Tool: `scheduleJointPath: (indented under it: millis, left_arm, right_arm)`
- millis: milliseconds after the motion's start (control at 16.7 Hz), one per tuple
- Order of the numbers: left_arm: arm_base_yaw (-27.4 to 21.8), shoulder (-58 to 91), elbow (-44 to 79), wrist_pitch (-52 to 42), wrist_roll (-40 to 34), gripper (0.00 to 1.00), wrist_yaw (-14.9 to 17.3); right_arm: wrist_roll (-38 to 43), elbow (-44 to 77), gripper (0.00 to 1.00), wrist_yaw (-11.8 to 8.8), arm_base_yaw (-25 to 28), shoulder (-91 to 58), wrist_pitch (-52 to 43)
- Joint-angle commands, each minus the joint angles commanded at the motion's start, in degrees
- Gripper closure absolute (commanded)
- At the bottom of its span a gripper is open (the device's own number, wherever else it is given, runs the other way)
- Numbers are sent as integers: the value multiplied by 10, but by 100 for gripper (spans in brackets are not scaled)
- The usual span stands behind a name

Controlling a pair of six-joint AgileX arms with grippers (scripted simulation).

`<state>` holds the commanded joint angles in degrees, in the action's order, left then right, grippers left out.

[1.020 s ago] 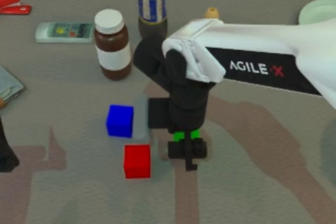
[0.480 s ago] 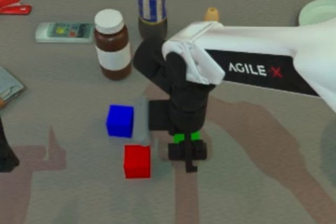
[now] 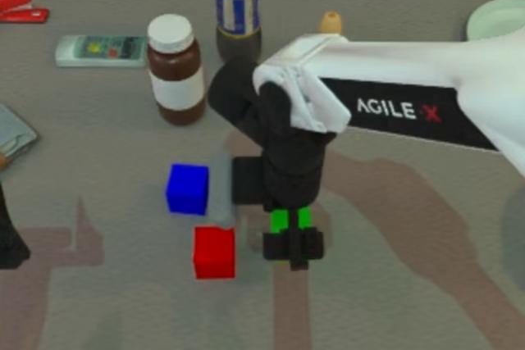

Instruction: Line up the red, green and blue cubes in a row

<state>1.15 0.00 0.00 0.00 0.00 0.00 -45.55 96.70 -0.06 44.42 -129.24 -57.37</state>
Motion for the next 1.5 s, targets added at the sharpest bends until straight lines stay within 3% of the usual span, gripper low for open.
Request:
scheduleJointPath:
  millis: [600,1080,1500]
  left_arm:
    - [0,0,0,0,0,0,0]
    - [0,0,0,0,0,0,0]
    - [-6,17,16,-12,-4,0,1]
  right_arm:
    - [0,2,0,0,0,1,-2]
    - [-2,101,0,0,4,33,-136]
    - [3,90,0,-2,-6,50,-126]
